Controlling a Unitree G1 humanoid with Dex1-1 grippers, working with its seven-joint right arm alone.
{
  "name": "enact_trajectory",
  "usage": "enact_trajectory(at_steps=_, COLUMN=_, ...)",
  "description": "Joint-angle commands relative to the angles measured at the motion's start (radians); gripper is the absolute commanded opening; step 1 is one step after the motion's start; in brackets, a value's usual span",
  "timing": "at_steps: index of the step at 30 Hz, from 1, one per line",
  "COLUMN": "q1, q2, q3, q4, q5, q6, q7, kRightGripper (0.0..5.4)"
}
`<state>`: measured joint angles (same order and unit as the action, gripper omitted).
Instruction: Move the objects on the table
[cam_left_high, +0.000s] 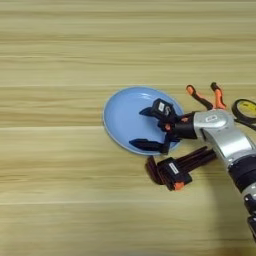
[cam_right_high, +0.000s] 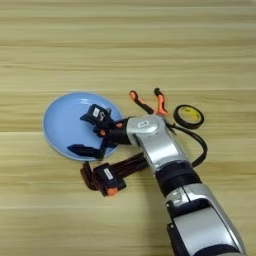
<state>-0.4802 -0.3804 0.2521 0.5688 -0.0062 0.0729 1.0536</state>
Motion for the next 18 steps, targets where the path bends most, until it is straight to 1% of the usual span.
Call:
enact_trajectory(at_steps=1, q1=-0.003, q2=-0.02, q3=0.023, q4=-0.006, q5=-0.035, q6=0.003, q7=-0.011, kRightGripper=5.38)
enact_trajectory(at_steps=7, q1=0.006, q2=-0.023, q3=0.026, q4=-0.017, q5=-0.034, q6=-0.002, q7=-0.004, kRightGripper=5.38)
enact_trajectory(at_steps=18, q1=0.06, q2=-0.052, q3=0.027, q4=-0.149, q5=-0.014, q6=0.015, q7=0.044, kRightGripper=5.38)
